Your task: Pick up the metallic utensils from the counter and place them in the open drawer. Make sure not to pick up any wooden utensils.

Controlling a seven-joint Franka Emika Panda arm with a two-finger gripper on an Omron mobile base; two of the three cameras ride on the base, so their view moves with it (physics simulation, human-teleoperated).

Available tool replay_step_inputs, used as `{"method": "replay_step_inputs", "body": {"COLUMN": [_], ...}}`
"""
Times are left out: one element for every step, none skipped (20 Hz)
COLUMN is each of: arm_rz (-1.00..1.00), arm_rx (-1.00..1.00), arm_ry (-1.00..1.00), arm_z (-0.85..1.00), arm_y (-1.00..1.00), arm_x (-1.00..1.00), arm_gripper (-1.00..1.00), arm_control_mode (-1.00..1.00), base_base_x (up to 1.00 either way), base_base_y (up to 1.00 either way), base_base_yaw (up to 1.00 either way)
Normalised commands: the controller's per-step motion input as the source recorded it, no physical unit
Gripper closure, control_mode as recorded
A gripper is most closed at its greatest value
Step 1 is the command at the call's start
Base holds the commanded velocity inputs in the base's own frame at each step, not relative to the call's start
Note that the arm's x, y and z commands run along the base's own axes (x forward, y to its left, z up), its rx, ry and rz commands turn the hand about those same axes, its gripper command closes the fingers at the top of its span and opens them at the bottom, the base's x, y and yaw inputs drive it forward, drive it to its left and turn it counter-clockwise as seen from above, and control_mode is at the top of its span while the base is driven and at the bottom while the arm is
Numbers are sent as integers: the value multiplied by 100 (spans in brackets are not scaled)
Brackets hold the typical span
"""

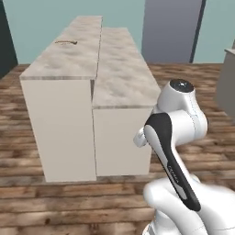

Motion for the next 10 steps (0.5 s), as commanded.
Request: {"method": "replay_step_inputs", "body": {"arm_rz": [0,0,0,0,0,0,0,0,0,0], "arm_rx": [0,0,0,0,0,0,0,0,0,0], "arm_ry": [0,0,0,0,0,0,0,0,0,0], "arm_z": [0,0,0,0,0,0,0,0,0,0], "arm_y": [0,0,0,0,0,0,0,0,0,0], "arm_x": [0,0,0,0,0,0,0,0,0,0], "arm_gripper": [-100,-100,-100,-100,-100,-100,-100,-100,-100,-100], "arm_control_mode": [100,100,100,100,100,100,100,100,100,100], "base_base_x": [51,49,47,43,39,36,24,0,0,0], "base_base_y": [100,100,100,100,100,100,100,100,100,100], "base_base_yaw": [-48,-47,-48,-49,-50,-50,-49,-40,-33,-17]}}
